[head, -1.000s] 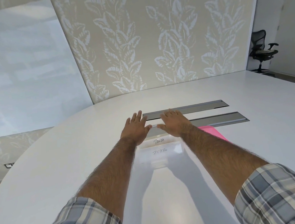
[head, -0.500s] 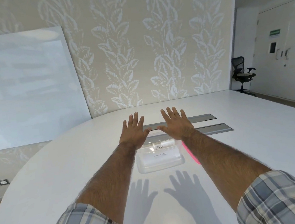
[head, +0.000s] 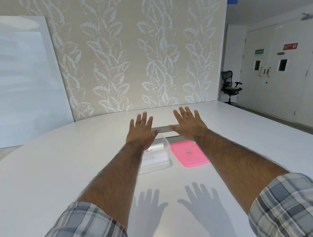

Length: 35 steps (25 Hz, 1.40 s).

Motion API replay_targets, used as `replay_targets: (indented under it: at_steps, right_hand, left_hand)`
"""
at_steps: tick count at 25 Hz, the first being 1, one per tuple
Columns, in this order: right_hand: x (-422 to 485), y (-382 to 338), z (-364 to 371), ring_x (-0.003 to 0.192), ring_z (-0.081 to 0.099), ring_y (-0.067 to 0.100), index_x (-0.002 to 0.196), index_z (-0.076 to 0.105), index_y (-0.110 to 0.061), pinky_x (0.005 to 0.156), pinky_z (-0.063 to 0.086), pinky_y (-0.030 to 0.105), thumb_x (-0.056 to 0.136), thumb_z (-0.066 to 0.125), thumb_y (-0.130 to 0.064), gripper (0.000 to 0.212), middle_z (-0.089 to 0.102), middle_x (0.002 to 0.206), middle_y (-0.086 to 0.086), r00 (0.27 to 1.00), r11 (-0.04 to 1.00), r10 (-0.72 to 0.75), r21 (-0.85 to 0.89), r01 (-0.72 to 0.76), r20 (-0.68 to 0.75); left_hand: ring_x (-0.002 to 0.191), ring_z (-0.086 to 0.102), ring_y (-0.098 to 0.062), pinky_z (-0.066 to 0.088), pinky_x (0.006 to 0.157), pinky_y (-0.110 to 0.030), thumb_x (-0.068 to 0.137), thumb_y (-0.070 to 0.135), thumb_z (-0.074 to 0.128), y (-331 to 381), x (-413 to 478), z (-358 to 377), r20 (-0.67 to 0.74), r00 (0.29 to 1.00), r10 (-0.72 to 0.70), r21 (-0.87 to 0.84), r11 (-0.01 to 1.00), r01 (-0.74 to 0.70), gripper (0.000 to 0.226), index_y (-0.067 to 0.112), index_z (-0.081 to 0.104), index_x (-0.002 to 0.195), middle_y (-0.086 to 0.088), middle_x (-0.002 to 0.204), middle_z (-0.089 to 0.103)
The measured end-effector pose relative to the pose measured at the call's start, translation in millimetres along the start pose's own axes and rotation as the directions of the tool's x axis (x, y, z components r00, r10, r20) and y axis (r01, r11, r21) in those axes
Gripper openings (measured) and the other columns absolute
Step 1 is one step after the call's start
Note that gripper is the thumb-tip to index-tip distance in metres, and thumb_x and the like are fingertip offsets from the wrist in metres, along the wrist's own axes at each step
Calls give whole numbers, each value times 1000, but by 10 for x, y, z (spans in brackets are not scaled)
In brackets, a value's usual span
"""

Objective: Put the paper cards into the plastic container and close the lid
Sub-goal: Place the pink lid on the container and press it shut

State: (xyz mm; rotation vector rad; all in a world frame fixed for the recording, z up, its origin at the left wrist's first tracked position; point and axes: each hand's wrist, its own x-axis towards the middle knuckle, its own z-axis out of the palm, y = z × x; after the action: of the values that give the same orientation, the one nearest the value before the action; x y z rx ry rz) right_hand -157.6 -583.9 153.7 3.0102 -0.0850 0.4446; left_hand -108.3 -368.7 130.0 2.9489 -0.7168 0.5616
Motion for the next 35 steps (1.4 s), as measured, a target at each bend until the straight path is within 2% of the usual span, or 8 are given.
replay_targets:
  at_steps: [10, 16, 19, 23, 27, 30, 33, 35]
  right_hand:
    - [140, 990, 327, 154, -7, 26, 160, 3, -20, 123, 1, 53, 96, 19, -70, 83, -6, 168, 6, 998, 1000, -18, -24, 19, 64]
    - [295, 1503, 891, 155, -2, 26, 159, 14, -16, 123, 3, 53, 97, 22, -69, 82, 0, 168, 9, 987, 999, -54, 13, 53, 151]
    - [400, 1622, 1149, 154, 7, 27, 156, 25, -16, 122, 6, 54, 95, 23, -71, 82, 11, 166, 11, 973, 997, -77, 23, 74, 216]
    - [487, 1731, 1500, 149, 24, 27, 150, 38, -16, 120, 9, 55, 95, 25, -70, 78, 30, 161, 12, 945, 995, -95, 32, 89, 314]
    - [532, 1753, 1792, 134, 45, 29, 138, 50, -16, 115, 19, 55, 95, 27, -70, 73, 52, 143, 11, 914, 995, -98, 28, 95, 393]
    - [596, 1756, 1973, 120, 55, 28, 129, 55, -18, 106, 30, 50, 94, 35, -68, 64, 61, 130, 7, 887, 996, -84, 65, 61, 454]
    - [673, 1788, 2144, 119, 57, 27, 131, 55, -16, 102, 43, 43, 93, 44, -63, 61, 60, 133, 6, 851, 984, -68, 178, -30, 520]
    - [710, 1802, 2216, 121, 56, 27, 135, 53, -12, 103, 45, 42, 93, 49, -59, 63, 58, 136, 8, 845, 965, -51, 244, -96, 532]
  left_hand:
    - [155, -6, -26, 0, 124, -49, 104, 55, 23, 1044, 583, 426, 65, 998, 15, -70, 997, -11, 68, 20, 12, 161, -7, 168, -6]
    - [155, 1, -28, 9, 124, -46, 104, 52, 27, 1606, 800, 1064, 221, 975, -27, -147, 987, 61, 66, 18, 17, 160, -9, 168, 3]
    - [152, 18, -30, 26, 119, -48, 103, 51, 34, 1756, 839, 1352, 309, 948, -73, -198, 970, 139, 64, 18, 25, 156, -9, 166, 17]
    - [133, 45, -31, 42, 102, -46, 100, 51, 37, 1819, 870, 1627, 397, 902, -170, -166, 953, 253, 58, 15, 41, 146, -10, 148, 45]
    - [127, 51, -32, 44, 98, -44, 99, 47, 44, 1838, 921, 1823, 463, 850, -249, -152, 923, 353, 56, 13, 43, 143, -11, 141, 50]
    - [123, 54, -33, 47, 96, -43, 97, 49, 46, 1869, 975, 1950, 488, 815, -313, -152, 889, 432, 56, 13, 45, 139, -13, 138, 53]
    - [118, 57, -33, 47, 92, -41, 97, 48, 47, 1898, 1007, 2038, 477, 796, -373, -130, 865, 484, 52, 13, 48, 135, -13, 133, 57]
    - [117, 59, -32, 46, 93, -40, 98, 45, 46, 1910, 1012, 2074, 469, 790, -395, -104, 863, 494, 47, 13, 50, 132, -11, 130, 61]
